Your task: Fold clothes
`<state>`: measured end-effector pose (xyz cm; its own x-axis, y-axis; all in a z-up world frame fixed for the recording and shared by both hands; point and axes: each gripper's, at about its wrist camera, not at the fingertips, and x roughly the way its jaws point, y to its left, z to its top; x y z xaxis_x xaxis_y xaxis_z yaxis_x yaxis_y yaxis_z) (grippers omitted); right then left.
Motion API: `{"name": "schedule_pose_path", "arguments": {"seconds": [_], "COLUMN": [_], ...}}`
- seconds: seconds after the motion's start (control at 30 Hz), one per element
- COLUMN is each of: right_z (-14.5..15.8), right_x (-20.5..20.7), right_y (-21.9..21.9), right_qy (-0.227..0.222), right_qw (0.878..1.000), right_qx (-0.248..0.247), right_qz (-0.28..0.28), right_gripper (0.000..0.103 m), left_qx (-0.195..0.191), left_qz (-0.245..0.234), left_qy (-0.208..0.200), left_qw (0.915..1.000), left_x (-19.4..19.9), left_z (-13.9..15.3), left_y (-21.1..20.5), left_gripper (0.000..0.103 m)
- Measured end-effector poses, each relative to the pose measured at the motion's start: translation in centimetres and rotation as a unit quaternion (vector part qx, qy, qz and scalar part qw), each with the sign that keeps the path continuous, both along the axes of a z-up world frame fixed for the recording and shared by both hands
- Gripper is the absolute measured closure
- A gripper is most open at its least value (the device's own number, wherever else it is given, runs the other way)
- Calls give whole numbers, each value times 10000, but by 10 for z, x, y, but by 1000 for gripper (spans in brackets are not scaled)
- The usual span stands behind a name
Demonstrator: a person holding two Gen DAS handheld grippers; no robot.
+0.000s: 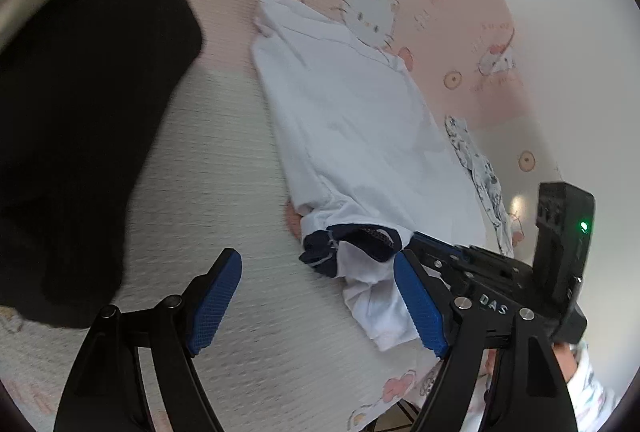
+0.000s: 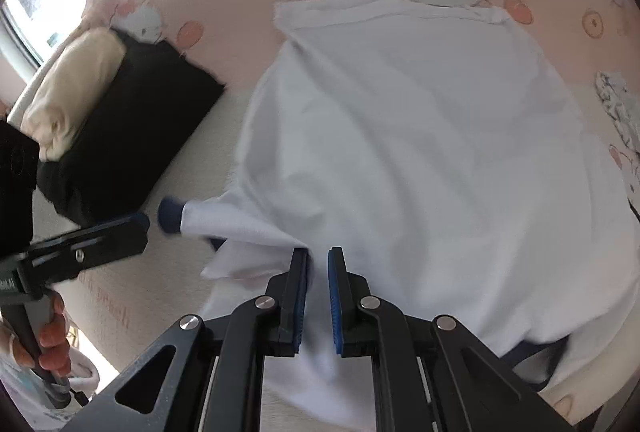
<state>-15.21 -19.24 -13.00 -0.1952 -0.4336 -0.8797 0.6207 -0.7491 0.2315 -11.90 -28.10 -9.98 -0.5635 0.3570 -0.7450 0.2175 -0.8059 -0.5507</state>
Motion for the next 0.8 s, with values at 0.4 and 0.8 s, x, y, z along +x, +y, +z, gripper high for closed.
{"name": "schedule_pose_path", "arguments": {"seconds": [0.4, 0.8], "right_z": [-28, 19], "right_x": [-13, 15], "right_y": [16, 41], "right_qy": [-334, 149], "right_qw": [9985, 9955], "right_qx": [-162, -832], "right_qz": [-390, -428], "right_gripper": [94, 29], "left_qx": [-424, -452], "left_qz": [-465, -611], "left_qy": [-42, 310], "left_qw": [9980, 9966], "left_x": [-31, -54], "left_z": [-14, 8], "left_y": [43, 43], "left_gripper": [66, 92]}}
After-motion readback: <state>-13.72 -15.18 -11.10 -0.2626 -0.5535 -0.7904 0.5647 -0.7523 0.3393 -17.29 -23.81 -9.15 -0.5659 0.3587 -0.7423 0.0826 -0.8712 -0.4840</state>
